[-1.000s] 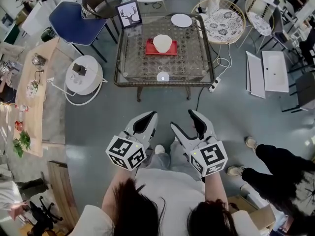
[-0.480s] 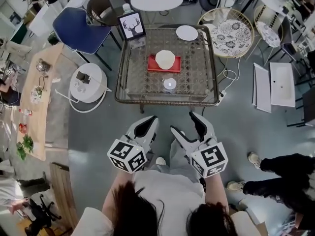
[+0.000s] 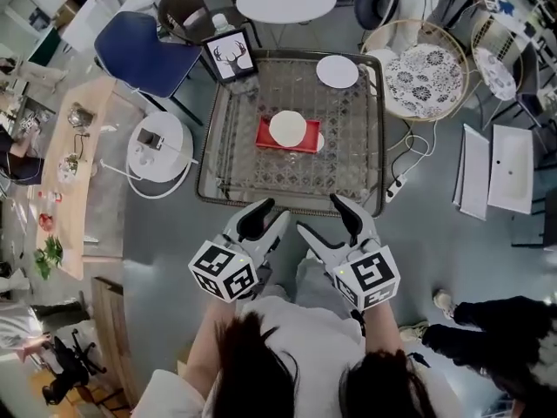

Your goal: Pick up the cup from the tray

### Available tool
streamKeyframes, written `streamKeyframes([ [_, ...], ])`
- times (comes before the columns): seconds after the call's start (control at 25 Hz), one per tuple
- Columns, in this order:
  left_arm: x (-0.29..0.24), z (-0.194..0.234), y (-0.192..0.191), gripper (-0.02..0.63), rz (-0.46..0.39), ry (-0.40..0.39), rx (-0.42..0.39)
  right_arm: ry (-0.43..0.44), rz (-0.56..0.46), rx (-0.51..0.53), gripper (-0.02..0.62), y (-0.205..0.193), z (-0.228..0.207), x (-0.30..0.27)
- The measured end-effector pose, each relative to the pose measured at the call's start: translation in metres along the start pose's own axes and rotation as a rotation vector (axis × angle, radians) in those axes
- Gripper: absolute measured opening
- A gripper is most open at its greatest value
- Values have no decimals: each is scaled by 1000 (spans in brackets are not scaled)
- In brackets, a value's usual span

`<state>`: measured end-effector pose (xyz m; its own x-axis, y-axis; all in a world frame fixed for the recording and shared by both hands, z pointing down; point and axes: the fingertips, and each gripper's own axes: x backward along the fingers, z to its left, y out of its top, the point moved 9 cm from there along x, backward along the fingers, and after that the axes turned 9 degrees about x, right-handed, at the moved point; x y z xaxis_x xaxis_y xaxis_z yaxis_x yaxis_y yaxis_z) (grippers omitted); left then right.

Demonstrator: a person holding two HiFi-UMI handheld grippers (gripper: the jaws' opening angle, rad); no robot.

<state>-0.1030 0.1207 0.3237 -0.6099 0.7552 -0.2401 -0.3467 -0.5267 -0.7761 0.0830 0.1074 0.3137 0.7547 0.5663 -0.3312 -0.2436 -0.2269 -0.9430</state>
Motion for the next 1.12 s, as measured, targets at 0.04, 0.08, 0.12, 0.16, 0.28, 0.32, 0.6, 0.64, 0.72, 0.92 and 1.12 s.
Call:
streamKeyframes([
  [0.04, -7, 0, 2, 137, -1, 4, -4, 9, 1, 5, 344, 1, -6, -3],
  [0.08, -13, 1, 3, 137, -1, 9, -9, 16, 3, 10, 344, 2, -12, -5],
  [0.12, -18, 3, 4, 137, -1, 15, -14, 20, 6, 13, 344, 2, -18, -8],
  [0.16, -24, 5, 5, 137, 0, 20, -17, 22, 11, 14, 344, 2, -23, -11],
  [0.28, -36, 15, 13, 137, -3, 35, -15, 20, 24, 11, 344, 3, -38, -21],
  [0.32, -40, 19, 16, 137, -7, 41, -14, 20, 28, 10, 344, 4, -42, -25],
  [0.6, -71, 63, 44, 181, 23, 29, -50, 35, 46, -8, 392, 7, -62, -65],
  [0.64, -75, 69, 48, 199, 35, 18, -52, 34, 50, -11, 407, 7, -63, -72],
  [0.72, -84, 79, 55, 227, 60, -3, -55, 27, 57, -19, 420, 9, -67, -86],
  [0.92, -106, 107, 65, 271, 113, -49, -58, 0, 76, -27, 442, 10, -79, -117],
  [1.12, -128, 131, 67, 291, 173, -80, -64, -12, 106, -41, 456, -1, -94, -139],
])
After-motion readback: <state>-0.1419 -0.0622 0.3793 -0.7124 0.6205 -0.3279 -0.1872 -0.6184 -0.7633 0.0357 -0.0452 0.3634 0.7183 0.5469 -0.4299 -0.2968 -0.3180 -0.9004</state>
